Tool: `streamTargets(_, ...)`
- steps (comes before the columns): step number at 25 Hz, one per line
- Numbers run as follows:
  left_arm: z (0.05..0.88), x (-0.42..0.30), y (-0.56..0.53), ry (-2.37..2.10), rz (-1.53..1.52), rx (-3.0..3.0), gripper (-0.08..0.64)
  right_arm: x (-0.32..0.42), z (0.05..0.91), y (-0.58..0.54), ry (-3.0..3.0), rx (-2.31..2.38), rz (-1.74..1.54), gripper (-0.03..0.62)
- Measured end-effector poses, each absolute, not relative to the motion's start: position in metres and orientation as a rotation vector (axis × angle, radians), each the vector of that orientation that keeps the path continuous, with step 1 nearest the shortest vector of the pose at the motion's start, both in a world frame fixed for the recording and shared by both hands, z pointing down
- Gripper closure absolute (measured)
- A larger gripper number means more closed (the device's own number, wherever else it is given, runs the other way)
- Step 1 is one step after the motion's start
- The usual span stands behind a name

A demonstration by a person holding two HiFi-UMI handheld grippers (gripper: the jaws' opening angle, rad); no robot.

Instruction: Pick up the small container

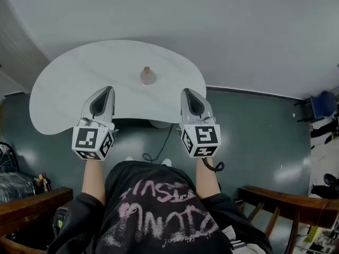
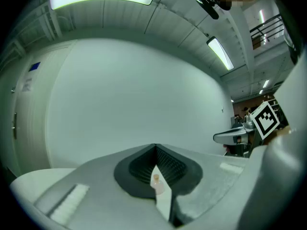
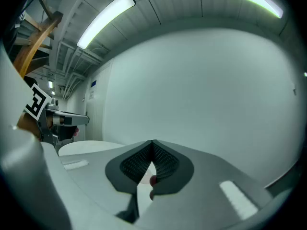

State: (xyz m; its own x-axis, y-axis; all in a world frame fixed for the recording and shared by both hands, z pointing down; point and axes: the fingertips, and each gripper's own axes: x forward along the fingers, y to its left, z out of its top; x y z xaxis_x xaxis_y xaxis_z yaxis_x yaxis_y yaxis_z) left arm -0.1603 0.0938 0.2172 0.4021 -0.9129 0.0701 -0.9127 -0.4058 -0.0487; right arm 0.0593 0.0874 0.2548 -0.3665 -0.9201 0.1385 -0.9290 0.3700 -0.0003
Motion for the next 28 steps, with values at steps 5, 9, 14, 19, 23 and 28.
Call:
streamTargets(5,0.215,-0.158,0.096,1.727,-0.126,-2.623,0.558,0.059,0.25,0.091,-2.513,1.691,0.11,0.583)
streamTargets(9,0.218,-0.158,0.098,1.725,-0.139,-2.62,0.558,0.056,0.251,0.091,-2.521,1.674,0.107,0.583)
streamTargets(14,0.219,-0.157,0.101,1.721,-0.16,-2.611,0.558,0.056,0.253,0.092,-2.525,1.667,0.114,0.583)
streamTargets(19,0.223,-0.154,0.101,1.725,-0.17,-2.612,0.558,0.056,0.253,0.092,-2.536,1.67,0.121,0.583)
streamTargets(23,0.223,-0.149,0.102,1.729,-0.153,-2.621,0.558,0.065,0.252,0.092,-2.547,1.702,0.141,0.583)
streamTargets(28,0.223,-0.144,0.101,1.75,-0.139,-2.625,0.558,0.072,0.256,0.093,-2.552,1.689,0.134,0.583)
